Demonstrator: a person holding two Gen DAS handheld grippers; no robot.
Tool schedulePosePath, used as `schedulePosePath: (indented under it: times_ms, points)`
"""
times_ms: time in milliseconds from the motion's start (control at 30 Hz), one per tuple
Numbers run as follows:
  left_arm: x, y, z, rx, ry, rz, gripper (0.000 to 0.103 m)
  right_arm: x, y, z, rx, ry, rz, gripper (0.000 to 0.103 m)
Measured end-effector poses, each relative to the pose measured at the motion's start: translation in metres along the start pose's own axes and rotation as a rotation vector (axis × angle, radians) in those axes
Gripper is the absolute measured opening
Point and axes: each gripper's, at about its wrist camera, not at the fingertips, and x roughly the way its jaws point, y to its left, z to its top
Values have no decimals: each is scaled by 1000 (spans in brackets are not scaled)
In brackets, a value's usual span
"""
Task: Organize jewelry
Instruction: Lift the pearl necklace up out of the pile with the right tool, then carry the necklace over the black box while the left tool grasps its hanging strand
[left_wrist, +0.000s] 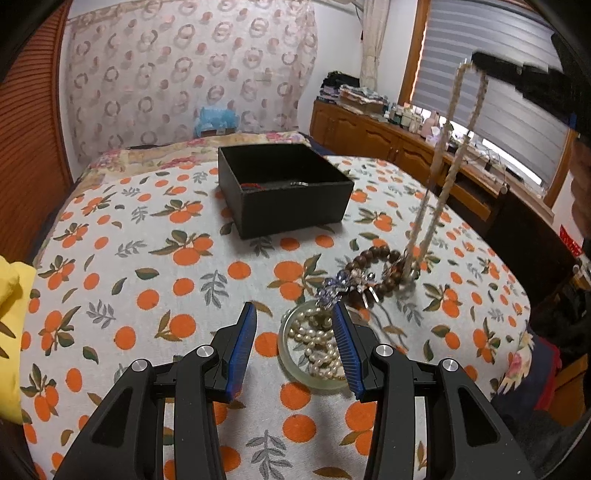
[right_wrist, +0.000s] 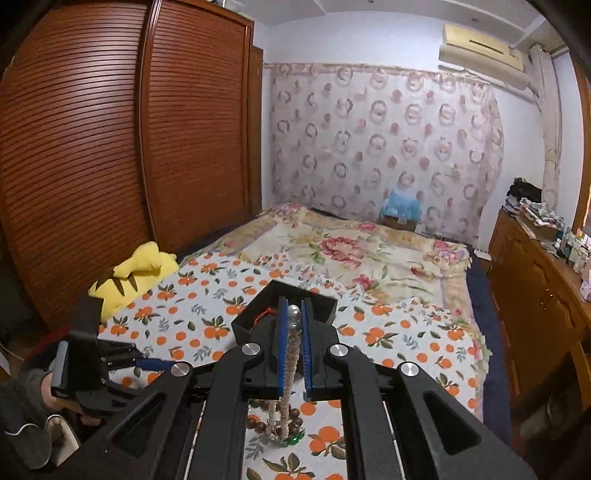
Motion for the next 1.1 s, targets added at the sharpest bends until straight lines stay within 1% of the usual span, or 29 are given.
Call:
schedulePosePath:
  times_ms: [133, 267, 333, 400, 500, 600, 700, 800, 1000, 1067, 1100]
  points:
    - [6, 3, -7, 3, 40, 9, 41, -8, -5, 6, 4, -26, -19, 8]
    - [11, 7, -15, -2, 64, -3, 40, -9, -7, 6, 4, -27, -21, 8]
    - [14, 8, -15, -4, 74, -10, 36, -7, -7, 4, 6, -18, -19, 8]
    - [17, 7, -16, -2, 85, -5, 35, -2, -7, 1, 11, -8, -16, 8]
    - [23, 9, -18, -7, 108, 1, 28, 2, -7, -3, 15, 2, -14, 8]
    - [20, 10, -17, -11, 88, -3, 28, 3, -8, -6, 18, 6, -12, 8]
    - [18, 4, -12, 16, 73, -15, 28, 4, -7, -7, 19, 7, -11, 8]
    - [23, -5, -5, 66, 75, -24, 28, 7, -8, -10, 23, 11, -11, 8]
    - [42, -16, 3, 158, 98, 29, 26, 11, -11, -15, 31, 23, -13, 8]
    - [46, -19, 4, 183, 102, 49, 21, 12, -12, -16, 32, 26, -15, 8]
    - [47, -20, 5, 202, 97, 62, 16, 12, -13, -17, 33, 28, -15, 8]
